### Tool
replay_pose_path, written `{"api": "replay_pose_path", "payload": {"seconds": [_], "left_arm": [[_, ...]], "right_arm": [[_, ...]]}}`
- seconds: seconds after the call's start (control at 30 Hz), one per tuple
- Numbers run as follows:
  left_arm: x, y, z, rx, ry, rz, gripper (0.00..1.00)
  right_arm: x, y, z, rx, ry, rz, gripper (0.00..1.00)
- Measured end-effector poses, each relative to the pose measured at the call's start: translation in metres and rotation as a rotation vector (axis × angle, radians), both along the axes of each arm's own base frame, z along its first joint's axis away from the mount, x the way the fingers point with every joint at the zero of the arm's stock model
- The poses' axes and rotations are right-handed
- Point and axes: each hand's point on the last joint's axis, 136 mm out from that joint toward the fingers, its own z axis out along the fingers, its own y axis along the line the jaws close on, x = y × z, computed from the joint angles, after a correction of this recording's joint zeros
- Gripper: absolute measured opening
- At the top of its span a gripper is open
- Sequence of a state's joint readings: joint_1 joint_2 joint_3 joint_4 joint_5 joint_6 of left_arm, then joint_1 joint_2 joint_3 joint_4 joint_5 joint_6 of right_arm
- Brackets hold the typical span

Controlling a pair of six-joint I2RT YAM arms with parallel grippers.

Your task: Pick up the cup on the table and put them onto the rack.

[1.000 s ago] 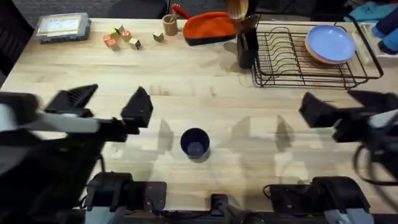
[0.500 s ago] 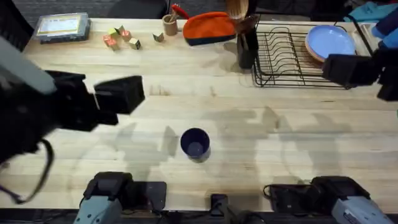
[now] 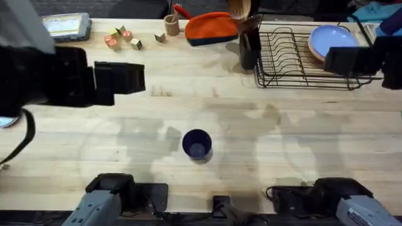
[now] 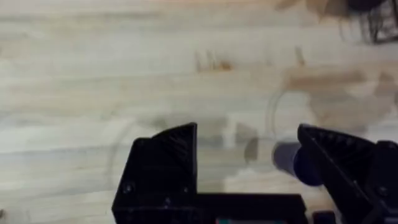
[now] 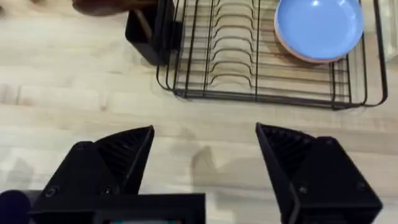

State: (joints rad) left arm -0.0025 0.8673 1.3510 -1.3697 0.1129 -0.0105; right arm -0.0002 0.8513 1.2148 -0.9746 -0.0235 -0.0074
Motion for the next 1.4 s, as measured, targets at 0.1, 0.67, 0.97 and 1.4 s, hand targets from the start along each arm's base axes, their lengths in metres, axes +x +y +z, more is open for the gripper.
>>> {"api": "replay_pose_path", "payload": {"seconds": [0.1, 0.67, 0.97, 1.4], "left_arm": [[0.004, 0.0, -0.003, 0.0, 0.016, 0.0, 0.993], [0.006, 0.0, -0.003, 0.0, 0.016, 0.0, 0.993], [-0.001, 0.0, -0.008, 0.002, 0.049, -0.003, 0.993], [0.001, -0.008, -0.005, -0.031, 0.035, -0.04, 0.993]], "right_arm": [[0.003, 0.0, 0.004, 0.0, -0.023, 0.0, 0.998], [0.004, 0.0, 0.006, 0.024, -0.027, -0.019, 0.999], [0.009, 0.01, 0.012, 0.061, -0.058, 0.027, 0.997], [0.003, 0.109, -0.013, 0.122, 0.078, 0.449, 0.997]]}}
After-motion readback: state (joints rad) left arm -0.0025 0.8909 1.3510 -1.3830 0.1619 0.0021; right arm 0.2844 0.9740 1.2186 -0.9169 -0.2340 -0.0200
